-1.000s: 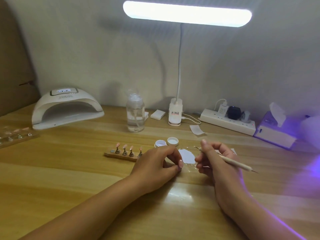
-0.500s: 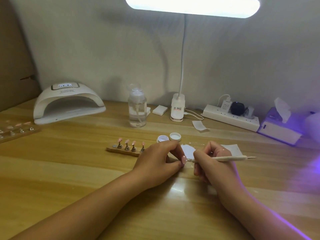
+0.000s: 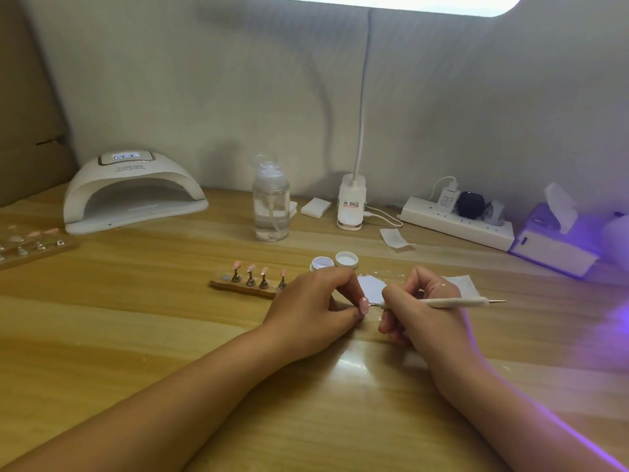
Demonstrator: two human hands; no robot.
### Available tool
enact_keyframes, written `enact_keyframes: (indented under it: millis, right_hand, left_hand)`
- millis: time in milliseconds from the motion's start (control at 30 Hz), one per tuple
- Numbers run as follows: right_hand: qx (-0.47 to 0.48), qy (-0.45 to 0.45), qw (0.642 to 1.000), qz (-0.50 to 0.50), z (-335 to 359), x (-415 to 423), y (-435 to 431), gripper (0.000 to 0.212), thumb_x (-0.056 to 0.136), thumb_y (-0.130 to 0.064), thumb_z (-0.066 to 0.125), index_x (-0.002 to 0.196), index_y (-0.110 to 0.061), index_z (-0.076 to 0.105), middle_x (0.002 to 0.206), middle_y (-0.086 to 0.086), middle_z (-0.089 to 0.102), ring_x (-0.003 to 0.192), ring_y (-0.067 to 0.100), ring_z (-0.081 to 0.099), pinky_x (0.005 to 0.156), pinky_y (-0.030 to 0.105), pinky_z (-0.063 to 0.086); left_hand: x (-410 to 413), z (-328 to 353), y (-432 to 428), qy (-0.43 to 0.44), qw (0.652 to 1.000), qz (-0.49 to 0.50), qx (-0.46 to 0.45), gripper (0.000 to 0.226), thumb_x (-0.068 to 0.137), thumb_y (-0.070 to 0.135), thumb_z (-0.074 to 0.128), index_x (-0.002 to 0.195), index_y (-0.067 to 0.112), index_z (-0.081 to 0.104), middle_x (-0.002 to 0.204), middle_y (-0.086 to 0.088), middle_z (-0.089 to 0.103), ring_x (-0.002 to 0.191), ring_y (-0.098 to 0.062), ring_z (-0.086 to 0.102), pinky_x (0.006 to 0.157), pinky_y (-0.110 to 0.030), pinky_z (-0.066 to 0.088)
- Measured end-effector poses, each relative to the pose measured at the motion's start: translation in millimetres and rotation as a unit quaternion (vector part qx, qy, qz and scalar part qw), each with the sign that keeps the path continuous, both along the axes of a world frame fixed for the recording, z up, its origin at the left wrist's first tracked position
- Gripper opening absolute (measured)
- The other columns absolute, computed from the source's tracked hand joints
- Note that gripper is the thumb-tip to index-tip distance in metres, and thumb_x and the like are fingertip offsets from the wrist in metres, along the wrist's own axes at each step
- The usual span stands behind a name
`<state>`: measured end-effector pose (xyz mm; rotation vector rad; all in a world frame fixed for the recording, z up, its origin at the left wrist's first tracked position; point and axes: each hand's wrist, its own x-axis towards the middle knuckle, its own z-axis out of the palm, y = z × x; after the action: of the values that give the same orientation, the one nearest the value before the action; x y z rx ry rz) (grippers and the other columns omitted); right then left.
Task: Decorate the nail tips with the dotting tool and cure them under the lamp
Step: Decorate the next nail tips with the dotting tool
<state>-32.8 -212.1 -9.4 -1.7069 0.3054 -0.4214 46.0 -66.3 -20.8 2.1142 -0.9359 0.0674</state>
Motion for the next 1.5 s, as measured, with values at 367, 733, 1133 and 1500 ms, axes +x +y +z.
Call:
enact_keyframes:
  millis: [367, 733, 1133, 1500]
  right_hand:
    - [-0.008, 0.008, 1.000, 0.011, -0.9, 1.7, -0.2, 0.038, 0.080, -0.005, 0.060, 0.053, -0.025, 0.044, 0.055, 0.015, 0.066, 0.039, 0.015, 0.052, 0.039, 0.020, 0.039]
    - [0.001, 0.004, 1.000, 0.015, -0.3, 2.8, 1.7, 0.022, 0.067, -0.020, 0.061, 0.053, -0.025, 0.045, 0.055, 0.015, 0.066, 0.039, 0.015, 0.052, 0.040, 0.022, 0.039]
    - [-0.013, -0.003, 1.000, 0.024, -2.8, 2.4, -1.2, 0.031, 0.077, -0.012, 0.062, 0.055, -0.024, 0.044, 0.056, 0.015, 0.067, 0.042, 0.015, 0.054, 0.041, 0.021, 0.040]
    - [0.010, -0.006, 1.000, 0.016, -2.2, 2.6, -1.1, 0.035, 0.079, -0.007, 0.061, 0.053, -0.024, 0.044, 0.053, 0.015, 0.065, 0.040, 0.014, 0.051, 0.039, 0.019, 0.039]
  left_hand:
    - [-0.4, 0.8, 0.2, -0.003, 1.000, 0.002, 0.006, 0.028, 0.084, 0.028, 0.071, 0.069, 0.043, 0.052, 0.069, 0.043, 0.055, 0.059, 0.008, 0.054, 0.055, -0.024, 0.029]
    - [-0.1, 1.7, -0.4, -0.005, 1.000, 0.002, 0.008, 0.029, 0.084, 0.027, 0.071, 0.068, 0.043, 0.052, 0.067, 0.042, 0.055, 0.059, 0.006, 0.055, 0.055, -0.024, 0.030]
    - [-0.3, 1.7, 0.2, 0.001, 1.000, 0.001, 0.008, 0.029, 0.083, 0.026, 0.071, 0.068, 0.044, 0.052, 0.071, 0.039, 0.058, 0.059, 0.006, 0.055, 0.056, -0.025, 0.030]
    - [-1.2, 2.6, 0.4, 0.005, 1.000, 0.000, 0.009, 0.027, 0.083, 0.027, 0.071, 0.069, 0.042, 0.053, 0.069, 0.041, 0.057, 0.059, 0.006, 0.055, 0.055, -0.024, 0.030]
